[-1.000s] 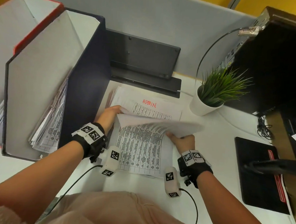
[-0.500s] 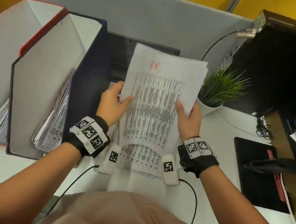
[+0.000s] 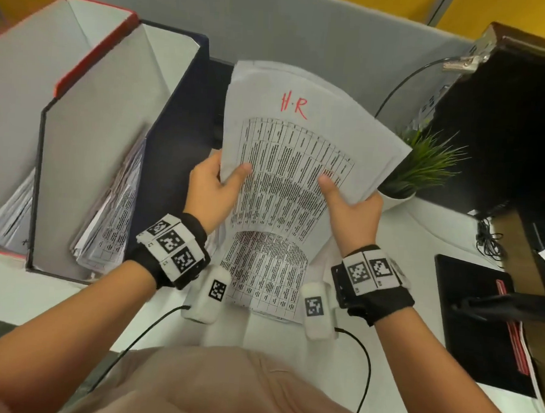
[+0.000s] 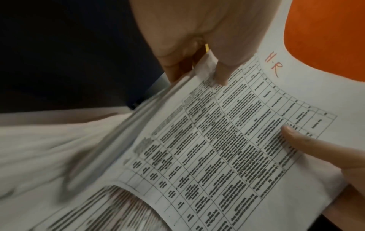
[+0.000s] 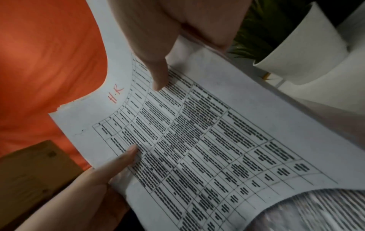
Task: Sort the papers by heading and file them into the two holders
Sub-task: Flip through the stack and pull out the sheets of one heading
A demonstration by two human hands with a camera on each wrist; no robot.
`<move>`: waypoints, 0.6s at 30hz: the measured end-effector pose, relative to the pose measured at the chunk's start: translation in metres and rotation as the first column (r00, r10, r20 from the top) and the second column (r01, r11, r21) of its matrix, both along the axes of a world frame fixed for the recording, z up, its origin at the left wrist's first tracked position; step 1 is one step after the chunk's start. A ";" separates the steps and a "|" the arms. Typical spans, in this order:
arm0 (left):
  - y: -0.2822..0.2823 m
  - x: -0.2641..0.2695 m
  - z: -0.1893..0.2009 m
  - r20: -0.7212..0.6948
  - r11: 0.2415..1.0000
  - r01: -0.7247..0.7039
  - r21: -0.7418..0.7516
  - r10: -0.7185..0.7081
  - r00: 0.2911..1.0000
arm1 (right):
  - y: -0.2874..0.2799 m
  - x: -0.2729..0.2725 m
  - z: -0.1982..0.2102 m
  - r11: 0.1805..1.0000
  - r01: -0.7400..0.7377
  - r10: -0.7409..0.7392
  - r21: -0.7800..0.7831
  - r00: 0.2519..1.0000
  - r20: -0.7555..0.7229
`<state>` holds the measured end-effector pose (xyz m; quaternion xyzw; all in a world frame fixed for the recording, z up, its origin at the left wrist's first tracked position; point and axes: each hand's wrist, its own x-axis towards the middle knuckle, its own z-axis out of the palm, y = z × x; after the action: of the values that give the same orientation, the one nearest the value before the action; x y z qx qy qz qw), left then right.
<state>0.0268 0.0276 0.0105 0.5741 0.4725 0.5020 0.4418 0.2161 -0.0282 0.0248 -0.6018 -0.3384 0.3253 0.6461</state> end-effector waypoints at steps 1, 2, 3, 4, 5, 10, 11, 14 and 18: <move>-0.001 0.000 -0.003 -0.037 1.000 0.013 -0.024 -0.014 0.999 | 0.000 -0.001 -0.003 1.000 -0.015 0.016 -0.013 1.000 0.021; -0.002 0.000 -0.009 -0.074 0.998 0.027 -0.061 -0.031 0.997 | -0.001 -0.004 -0.007 0.999 -0.031 0.032 -0.036 0.999 0.039; -0.003 0.001 -0.015 -0.091 0.994 0.036 -0.101 -0.045 0.995 | -0.002 -0.007 -0.012 0.997 -0.043 0.046 -0.060 0.998 0.048; -0.006 0.003 -0.021 -0.080 0.990 0.039 -0.136 -0.050 0.996 | -0.002 -0.010 -0.017 0.996 -0.047 0.050 -0.076 0.998 0.045; -0.008 0.003 -0.024 -0.077 0.988 0.032 -0.151 -0.044 0.996 | -0.003 -0.014 -0.022 0.996 -0.044 0.047 -0.082 0.998 0.038; -0.001 -0.005 0.005 -0.144 0.991 -0.067 -0.113 0.050 0.988 | 0.005 -0.014 -0.009 0.998 -0.030 0.032 -0.046 0.999 0.036; 0.001 -0.009 0.016 -0.137 0.992 -0.080 -0.101 0.066 0.988 | 0.008 -0.013 -0.003 0.999 -0.047 0.048 -0.022 0.997 0.054; 0.007 -0.030 0.051 -0.154 0.993 -0.112 -0.026 0.107 0.982 | 0.013 -0.014 0.009 0.989 -0.142 0.136 0.039 0.983 0.127; 0.011 -0.077 0.092 -0.189 0.989 -0.146 -0.013 0.141 0.972 | 0.012 -0.014 0.000 0.954 -0.299 0.294 -0.015 0.927 0.234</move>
<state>-0.0499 0.0389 0.1026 0.5773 0.5588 0.4699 0.3656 0.2026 -0.0159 0.0247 -0.5709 -0.5025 0.3427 0.5515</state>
